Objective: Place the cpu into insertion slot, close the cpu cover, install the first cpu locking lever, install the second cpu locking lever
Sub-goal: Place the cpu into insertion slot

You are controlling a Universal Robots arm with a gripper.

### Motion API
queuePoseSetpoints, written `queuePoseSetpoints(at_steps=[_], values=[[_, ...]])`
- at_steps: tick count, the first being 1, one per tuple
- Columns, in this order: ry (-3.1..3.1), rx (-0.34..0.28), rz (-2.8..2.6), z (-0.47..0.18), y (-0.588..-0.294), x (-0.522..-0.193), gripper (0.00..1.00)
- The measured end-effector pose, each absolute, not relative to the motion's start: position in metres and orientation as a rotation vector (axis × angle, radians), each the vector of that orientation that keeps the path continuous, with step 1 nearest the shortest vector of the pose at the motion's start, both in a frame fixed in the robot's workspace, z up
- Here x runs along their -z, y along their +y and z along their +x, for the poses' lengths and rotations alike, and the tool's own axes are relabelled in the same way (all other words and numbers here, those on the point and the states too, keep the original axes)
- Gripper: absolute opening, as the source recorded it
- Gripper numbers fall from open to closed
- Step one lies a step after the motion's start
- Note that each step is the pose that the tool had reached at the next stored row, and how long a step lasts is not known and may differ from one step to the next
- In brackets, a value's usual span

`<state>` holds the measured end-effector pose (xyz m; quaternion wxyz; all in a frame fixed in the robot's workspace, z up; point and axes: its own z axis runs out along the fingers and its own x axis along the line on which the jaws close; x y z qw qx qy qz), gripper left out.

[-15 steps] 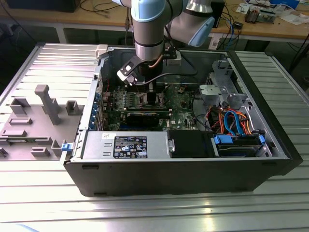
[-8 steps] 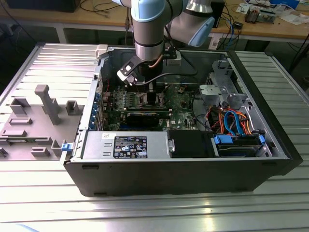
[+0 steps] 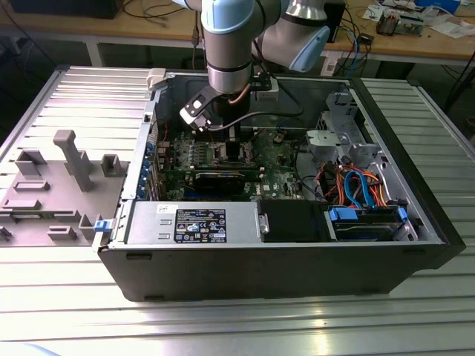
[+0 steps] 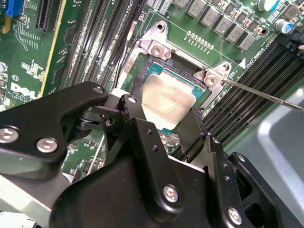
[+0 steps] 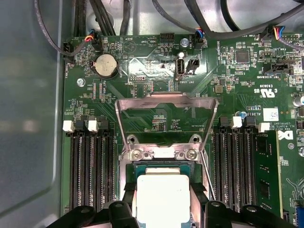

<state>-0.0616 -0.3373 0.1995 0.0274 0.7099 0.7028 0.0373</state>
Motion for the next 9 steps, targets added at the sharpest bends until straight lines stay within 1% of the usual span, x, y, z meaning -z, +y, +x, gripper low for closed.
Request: queuePoseSetpoints(at_steps=[9], values=[[2.170,-0.115,2.192,-0.0616,-0.3373,-0.1969,0.53]])
